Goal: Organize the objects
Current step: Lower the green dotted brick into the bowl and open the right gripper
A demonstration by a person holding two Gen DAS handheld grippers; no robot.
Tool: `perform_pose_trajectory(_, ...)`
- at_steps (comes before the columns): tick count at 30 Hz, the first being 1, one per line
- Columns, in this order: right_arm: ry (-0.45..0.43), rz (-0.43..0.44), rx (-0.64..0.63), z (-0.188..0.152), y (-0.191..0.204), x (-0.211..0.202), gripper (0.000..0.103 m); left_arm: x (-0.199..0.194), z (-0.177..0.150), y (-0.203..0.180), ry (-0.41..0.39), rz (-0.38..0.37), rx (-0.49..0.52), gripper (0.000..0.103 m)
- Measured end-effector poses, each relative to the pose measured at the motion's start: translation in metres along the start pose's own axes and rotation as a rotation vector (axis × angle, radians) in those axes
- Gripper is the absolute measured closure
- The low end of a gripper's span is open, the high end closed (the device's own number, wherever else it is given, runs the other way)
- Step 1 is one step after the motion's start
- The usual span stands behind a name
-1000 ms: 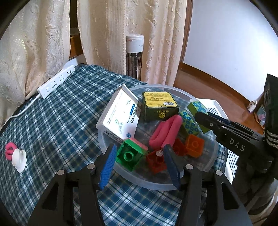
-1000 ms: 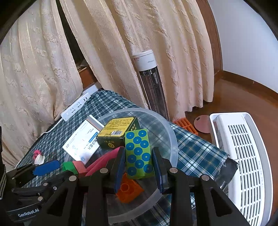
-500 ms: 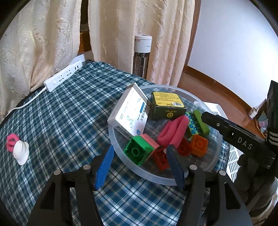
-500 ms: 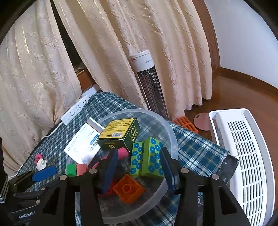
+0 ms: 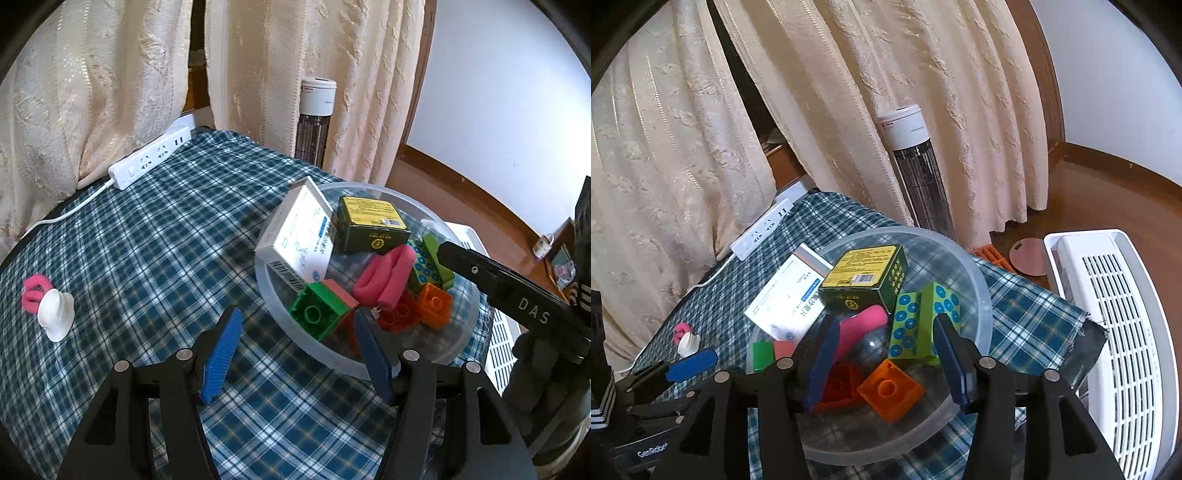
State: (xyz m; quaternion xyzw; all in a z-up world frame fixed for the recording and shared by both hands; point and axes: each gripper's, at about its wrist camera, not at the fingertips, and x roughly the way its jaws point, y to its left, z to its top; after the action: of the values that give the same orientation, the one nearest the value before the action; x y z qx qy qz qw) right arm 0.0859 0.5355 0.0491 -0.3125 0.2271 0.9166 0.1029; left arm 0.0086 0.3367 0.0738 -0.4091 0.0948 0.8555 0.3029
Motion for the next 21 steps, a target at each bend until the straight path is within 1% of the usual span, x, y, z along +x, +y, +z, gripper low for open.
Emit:
perform_pose_trajectory(9,0.002,0.011,-0.026,-0.003,0.016,-0.002,0.047,-0.006,-0.005,0.017,-0.004,0.035,-0.023,0.039)
perform_pose_trajectory(12,-0.005,0.007,-0.041,-0.003,0.022,-0.004,0.047,-0.009,-0.007,0.021,-0.014,0.058,-0.019,0.039)
perform_pose_trajectory(21,-0.010,0.020,-0.074,-0.005,0.041,-0.007,0.046,-0.017,-0.012,0.040,-0.021,0.082,-0.036,0.039)
